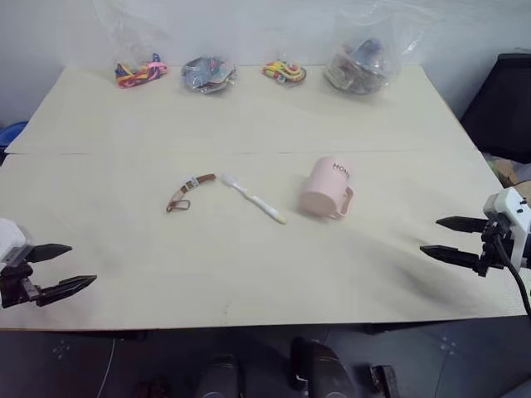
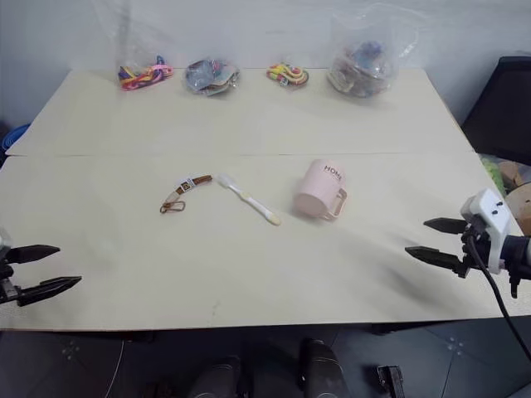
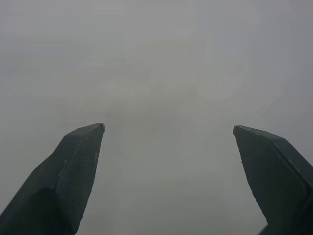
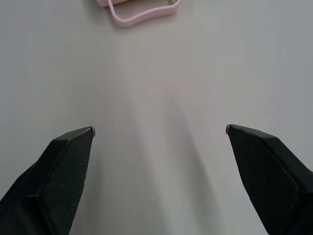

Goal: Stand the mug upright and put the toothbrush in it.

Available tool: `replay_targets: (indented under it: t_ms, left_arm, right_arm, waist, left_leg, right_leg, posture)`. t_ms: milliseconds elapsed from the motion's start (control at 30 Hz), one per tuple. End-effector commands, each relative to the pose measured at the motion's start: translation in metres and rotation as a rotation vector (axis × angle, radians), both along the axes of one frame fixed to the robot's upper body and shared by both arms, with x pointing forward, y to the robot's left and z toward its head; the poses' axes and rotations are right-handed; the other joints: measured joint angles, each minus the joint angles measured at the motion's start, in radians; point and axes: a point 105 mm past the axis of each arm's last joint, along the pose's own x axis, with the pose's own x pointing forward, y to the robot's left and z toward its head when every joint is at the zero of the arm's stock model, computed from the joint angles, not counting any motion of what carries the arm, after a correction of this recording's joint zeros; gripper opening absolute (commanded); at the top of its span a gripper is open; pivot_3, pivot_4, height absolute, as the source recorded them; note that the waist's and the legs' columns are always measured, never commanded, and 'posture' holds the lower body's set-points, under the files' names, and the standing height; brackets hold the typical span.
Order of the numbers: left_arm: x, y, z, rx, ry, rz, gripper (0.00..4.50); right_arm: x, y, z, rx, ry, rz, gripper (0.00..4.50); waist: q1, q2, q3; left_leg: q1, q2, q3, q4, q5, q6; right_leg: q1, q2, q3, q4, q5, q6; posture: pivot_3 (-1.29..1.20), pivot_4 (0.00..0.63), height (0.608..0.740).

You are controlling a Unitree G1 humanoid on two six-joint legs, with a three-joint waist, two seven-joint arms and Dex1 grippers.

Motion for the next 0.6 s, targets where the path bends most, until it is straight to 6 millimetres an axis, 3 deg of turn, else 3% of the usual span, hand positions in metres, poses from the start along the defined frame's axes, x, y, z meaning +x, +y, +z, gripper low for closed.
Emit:
replay_targets:
  t_ms: [33,600]
  left_arm:
    - [0.000,0.000,0.008,0.021,-0.039,-0.004,4.48]
    - [0.012,-0.001,0.013,-0.039,-0.068,0.053,4.48]
  right_arm:
    - [0.000,-0.001,0.016,0.000,-0.057,-0.002,4.50]
    - [-0.002,0.001,0.013,0.026,-0.043,-0.044,4.50]
  waist:
    - [-0.001,0.000,0.000]
    - [-0.002,0.000,0.000]
  left_leg:
    - [0.000,0.000,0.000,0.000,0.000,0.000]
    - [0.000,0.000,0.000,0.000,0.000,0.000]
  right_leg:
    - [0.000,0.000,0.000,0.000,0.000,0.000]
    - [0.000,0.001,0.000,0.000,0.000,0.000]
  posture:
    - [0.00,0.150,0.740]
    - [0.00,0.150,0.740]
